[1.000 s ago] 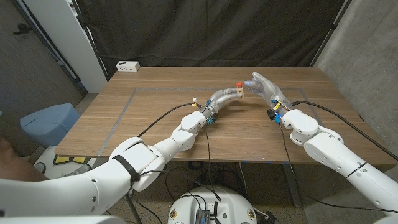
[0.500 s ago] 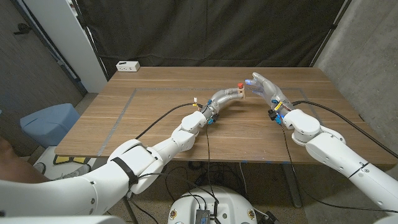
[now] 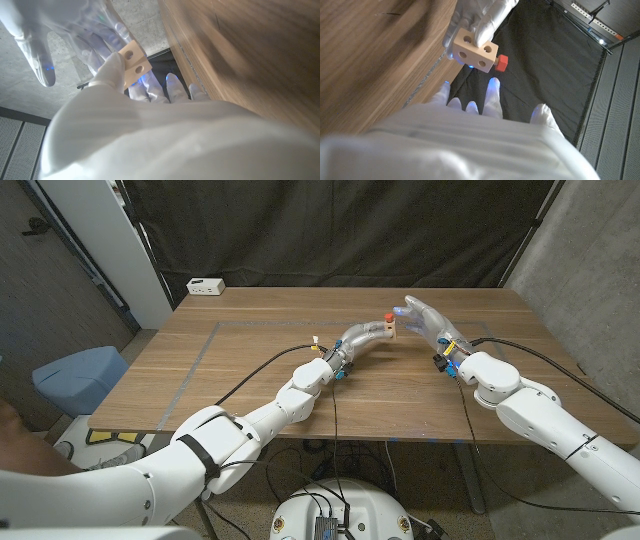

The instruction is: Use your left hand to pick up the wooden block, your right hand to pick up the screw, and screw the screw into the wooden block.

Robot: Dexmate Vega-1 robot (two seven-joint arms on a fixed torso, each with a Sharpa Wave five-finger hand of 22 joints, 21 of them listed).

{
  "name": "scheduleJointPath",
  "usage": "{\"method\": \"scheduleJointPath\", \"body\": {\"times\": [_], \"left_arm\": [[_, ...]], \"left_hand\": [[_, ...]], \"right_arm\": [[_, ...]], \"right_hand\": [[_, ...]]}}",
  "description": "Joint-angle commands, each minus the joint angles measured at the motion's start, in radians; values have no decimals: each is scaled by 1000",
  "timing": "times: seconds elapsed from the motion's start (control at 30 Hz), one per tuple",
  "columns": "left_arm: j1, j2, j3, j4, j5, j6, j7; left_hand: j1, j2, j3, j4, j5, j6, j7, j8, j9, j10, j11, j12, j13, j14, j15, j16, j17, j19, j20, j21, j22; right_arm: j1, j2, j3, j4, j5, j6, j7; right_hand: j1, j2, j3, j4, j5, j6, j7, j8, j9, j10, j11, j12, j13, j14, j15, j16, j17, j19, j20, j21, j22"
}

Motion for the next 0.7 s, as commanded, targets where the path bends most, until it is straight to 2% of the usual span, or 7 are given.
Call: {"method": "scheduleJointPath", "body": {"times": [0.03, 0.2, 0.7], "left_arm": [[-1, 3, 5, -7, 2, 7, -3], [3, 8, 6, -19, 4, 12, 0], [15, 17, 9, -45, 5, 28, 12]], "left_hand": [[-2, 6, 16, 11, 5, 49, -5, 7, 2, 11, 1, 4, 3, 8, -49, -2, 5, 7, 4, 7, 6], [-3, 6, 17, 11, 5, 48, -4, 7, 2, 7, 1, 2, 3, 8, -48, -2, 5, 6, 6, 7, 6], [-3, 6, 17, 11, 5, 49, -4, 7, 2, 8, 1, 3, 3, 9, -48, -2, 5, 7, 5, 7, 6]], "right_arm": [[25, -18, -11, 19, 9, -2, 43], [32, -21, -15, 22, 12, -4, 55], [33, -27, -16, 22, 14, -1, 59]], "right_hand": [[-11, 3, -1, 6, 7, -8, 1, -4, 0, -18, 1, -2, 3, -59, -1, 0, 5, -13, 5, -5, 3], [-15, 3, -2, 8, 7, -10, 0, -2, -2, -24, 2, -1, 3, -64, -2, 0, 6, -21, 7, -6, 3], [-22, 5, -2, 12, 10, 49, 8, 22, -11, -28, 1, 9, 2, -68, -3, 5, 5, -24, 5, -1, 3]]}}
